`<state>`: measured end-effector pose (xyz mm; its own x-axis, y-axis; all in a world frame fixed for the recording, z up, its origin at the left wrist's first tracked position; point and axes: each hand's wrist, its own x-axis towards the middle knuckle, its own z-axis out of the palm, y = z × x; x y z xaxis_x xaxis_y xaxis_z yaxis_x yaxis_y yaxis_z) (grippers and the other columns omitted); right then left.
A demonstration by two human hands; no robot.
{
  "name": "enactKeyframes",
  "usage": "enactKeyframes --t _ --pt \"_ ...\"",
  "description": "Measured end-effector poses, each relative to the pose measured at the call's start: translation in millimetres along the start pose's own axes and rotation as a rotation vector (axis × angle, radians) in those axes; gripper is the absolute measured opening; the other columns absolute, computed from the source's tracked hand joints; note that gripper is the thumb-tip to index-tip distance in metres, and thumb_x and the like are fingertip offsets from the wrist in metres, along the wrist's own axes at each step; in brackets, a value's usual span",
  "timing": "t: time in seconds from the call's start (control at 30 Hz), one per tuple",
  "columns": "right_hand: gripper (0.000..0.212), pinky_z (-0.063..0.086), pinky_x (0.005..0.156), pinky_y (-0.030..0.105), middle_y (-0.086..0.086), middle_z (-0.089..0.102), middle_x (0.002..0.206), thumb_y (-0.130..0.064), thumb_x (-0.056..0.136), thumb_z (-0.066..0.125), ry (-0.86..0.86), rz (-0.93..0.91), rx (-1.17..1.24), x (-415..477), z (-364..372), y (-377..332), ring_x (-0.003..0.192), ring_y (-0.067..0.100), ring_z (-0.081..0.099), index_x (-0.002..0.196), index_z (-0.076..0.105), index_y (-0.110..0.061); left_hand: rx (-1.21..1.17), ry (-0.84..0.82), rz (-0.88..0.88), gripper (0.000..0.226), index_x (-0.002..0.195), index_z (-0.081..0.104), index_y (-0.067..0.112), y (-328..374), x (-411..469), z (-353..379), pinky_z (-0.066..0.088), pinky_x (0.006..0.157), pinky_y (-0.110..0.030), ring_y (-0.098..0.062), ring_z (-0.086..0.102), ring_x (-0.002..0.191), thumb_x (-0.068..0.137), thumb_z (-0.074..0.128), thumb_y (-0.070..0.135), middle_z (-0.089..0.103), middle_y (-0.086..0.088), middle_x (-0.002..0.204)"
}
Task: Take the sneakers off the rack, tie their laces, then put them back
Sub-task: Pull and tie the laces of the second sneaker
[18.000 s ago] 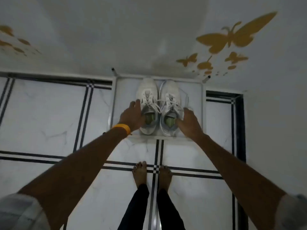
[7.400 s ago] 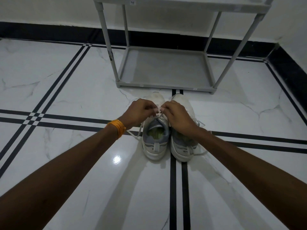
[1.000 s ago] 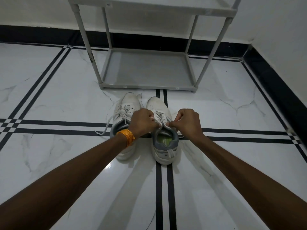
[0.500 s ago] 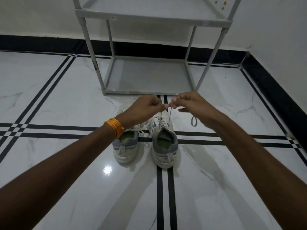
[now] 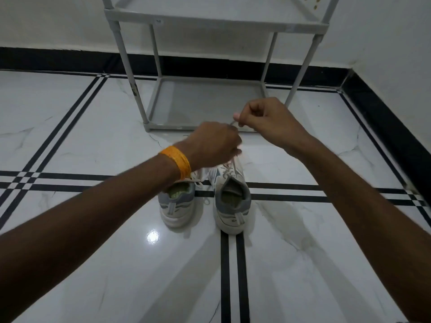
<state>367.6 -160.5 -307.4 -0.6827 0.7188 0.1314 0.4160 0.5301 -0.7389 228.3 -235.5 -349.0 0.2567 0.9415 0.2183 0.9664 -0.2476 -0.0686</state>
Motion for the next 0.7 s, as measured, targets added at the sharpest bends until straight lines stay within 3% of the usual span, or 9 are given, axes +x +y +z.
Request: enactKeyframes --t 0.07,0.17,0.2,0.27,0.33,0.4,0.53,0.63,0.7 --pt "0.017 0.051 0.075 0.036 0.008 0.071 0.086 -0.027 0.092 0.062 0.046 -0.014 -0.208 3 -1 9 0.079 0.022 0.064 0.091 0.070 -0.012 -0.103 -0.066 -0.160 0.035 0.072 0.062 0.015 -6 7 -9 0.041 0.056 -0.027 -0.018 0.051 0.057 0.096 0.053 0.039 0.054 0.000 0.063" --pt "0.019 0.043 0.093 0.044 0.000 0.069 0.105 -0.020 0.088 0.066 0.069 0.040 -0.527 -4 4 26 0.108 0.024 0.059 0.107 0.066 -0.022 -0.767 -0.174 -0.455 0.037 0.063 0.058 0.016 -6 14 -17 0.034 0.050 -0.024 -0.014 0.043 0.051 0.094 0.056 0.037 0.048 0.002 0.055" --pt "0.027 0.043 0.093 0.044 0.000 0.066 0.111 -0.019 0.084 0.070 0.063 0.051 -0.524 -9 6 28 0.113 0.024 0.054 0.110 0.066 -0.023 -0.964 -0.190 -0.536 0.033 0.068 0.062 0.014 -5 14 -19 0.034 0.048 -0.022 -0.011 0.043 0.050 0.094 0.056 0.035 0.049 0.003 0.057" --pt "0.034 0.047 0.082 0.030 0.000 0.063 0.106 -0.021 0.076 0.078 0.007 0.062 -0.380 -15 11 25 0.101 0.017 0.055 0.108 0.068 -0.021 -1.182 -0.199 -0.626 0.028 0.079 0.068 0.010 -6 11 -21 0.035 0.048 -0.020 -0.009 0.044 0.051 0.094 0.055 0.031 0.052 0.003 0.062" --pt "0.024 0.044 0.064 0.025 -0.002 0.065 0.084 -0.028 0.074 0.079 -0.111 0.125 -0.157 -17 16 19 0.073 0.010 0.056 0.094 0.072 -0.016 -1.234 -0.187 -0.637 0.032 0.086 0.071 0.006 -9 9 -19 0.038 0.052 -0.022 -0.009 0.047 0.054 0.094 0.054 0.031 0.056 0.002 0.066" --pt "0.023 0.043 0.057 0.029 0.001 0.067 0.069 -0.033 0.078 0.076 -0.094 0.143 -0.059 -17 19 17 0.059 0.012 0.056 0.085 0.073 -0.012 -1.242 -0.162 -0.622 0.036 0.090 0.072 0.004 -9 8 -16 0.040 0.055 -0.023 -0.010 0.049 0.057 0.095 0.053 0.033 0.057 0.001 0.065" --pt "0.029 0.045 0.053 0.028 0.003 0.067 0.062 -0.035 0.085 0.068 0.082 0.148 0.062 -20 10 11 0.053 0.011 0.057 0.078 0.069 -0.007 -1.471 -0.045 -0.636 0.039 0.107 0.064 -0.011 -18 6 -13 0.045 0.059 -0.024 -0.014 0.051 0.063 0.087 0.053 0.021 0.053 -0.006 0.074" --pt "0.028 0.041 0.048 0.022 0.005 0.062 0.064 -0.026 0.093 0.060 0.017 0.120 0.285 -20 -3 -6 0.053 0.011 0.053 0.077 0.060 -0.003 -1.459 -0.103 -0.575 0.023 0.102 0.068 0.006 -28 -2 -9 0.048 0.076 -0.030 -0.017 0.055 0.080 0.082 0.059 0.010 0.058 -0.005 0.085" --pt "0.024 0.043 0.046 0.021 0.005 0.060 0.067 -0.022 0.096 0.056 -0.043 0.082 0.434 -17 -7 -18 0.055 0.012 0.055 0.077 0.058 -0.007 -1.341 -0.203 -0.531 0.029 0.109 0.065 0.011 -17 -7 -2 0.049 0.082 -0.029 -0.018 0.059 0.089 0.081 0.065 0.004 0.062 -0.006 0.094"
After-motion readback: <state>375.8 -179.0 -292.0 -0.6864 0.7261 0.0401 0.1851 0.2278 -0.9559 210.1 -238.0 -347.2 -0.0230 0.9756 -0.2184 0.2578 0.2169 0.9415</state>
